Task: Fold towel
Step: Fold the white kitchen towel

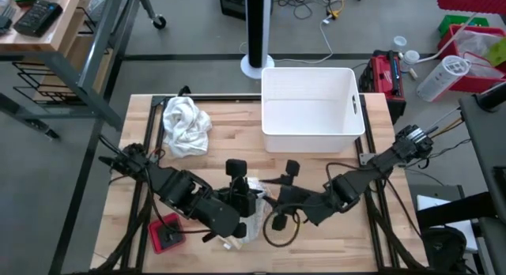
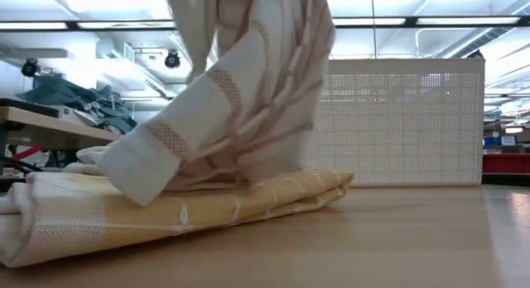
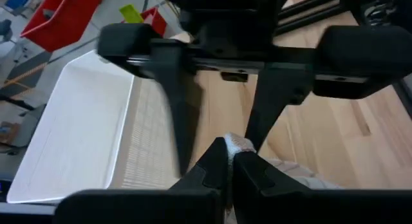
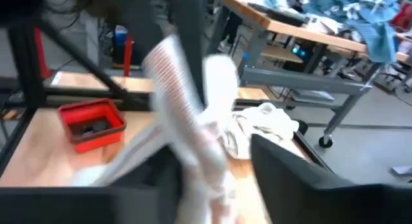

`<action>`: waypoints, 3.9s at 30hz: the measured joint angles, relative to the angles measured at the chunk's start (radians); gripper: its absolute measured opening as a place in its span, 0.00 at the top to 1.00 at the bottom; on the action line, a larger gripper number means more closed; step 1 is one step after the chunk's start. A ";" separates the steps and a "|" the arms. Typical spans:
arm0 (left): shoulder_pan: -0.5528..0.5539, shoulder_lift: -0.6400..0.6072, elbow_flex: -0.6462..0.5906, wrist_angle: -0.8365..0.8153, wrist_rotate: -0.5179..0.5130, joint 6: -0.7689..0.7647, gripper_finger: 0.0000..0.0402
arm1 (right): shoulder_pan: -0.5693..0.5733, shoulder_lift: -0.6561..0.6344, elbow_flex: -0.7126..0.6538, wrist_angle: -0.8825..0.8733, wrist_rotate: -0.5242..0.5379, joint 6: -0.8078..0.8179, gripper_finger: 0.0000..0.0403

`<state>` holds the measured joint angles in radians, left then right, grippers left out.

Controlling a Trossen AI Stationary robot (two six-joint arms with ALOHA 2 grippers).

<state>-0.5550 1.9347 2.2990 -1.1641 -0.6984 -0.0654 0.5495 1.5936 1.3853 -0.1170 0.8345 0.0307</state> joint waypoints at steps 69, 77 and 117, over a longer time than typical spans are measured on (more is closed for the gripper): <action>-0.177 -0.176 -1.152 1.813 0.238 -0.078 0.50 | 0.316 -0.086 -0.006 0.344 0.083 -0.495 1.00; -0.140 -0.066 -1.027 1.810 0.254 -0.031 0.52 | 0.310 -0.079 -0.009 0.359 0.084 -0.497 1.00; -0.155 -0.222 -0.038 -0.065 0.123 -0.373 1.00 | 0.379 -0.099 -0.004 0.234 0.437 -0.445 0.47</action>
<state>-0.7097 1.7126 2.2614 -1.2295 -0.5755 -0.4387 0.9288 1.4948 1.3809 0.1169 1.2718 -0.4146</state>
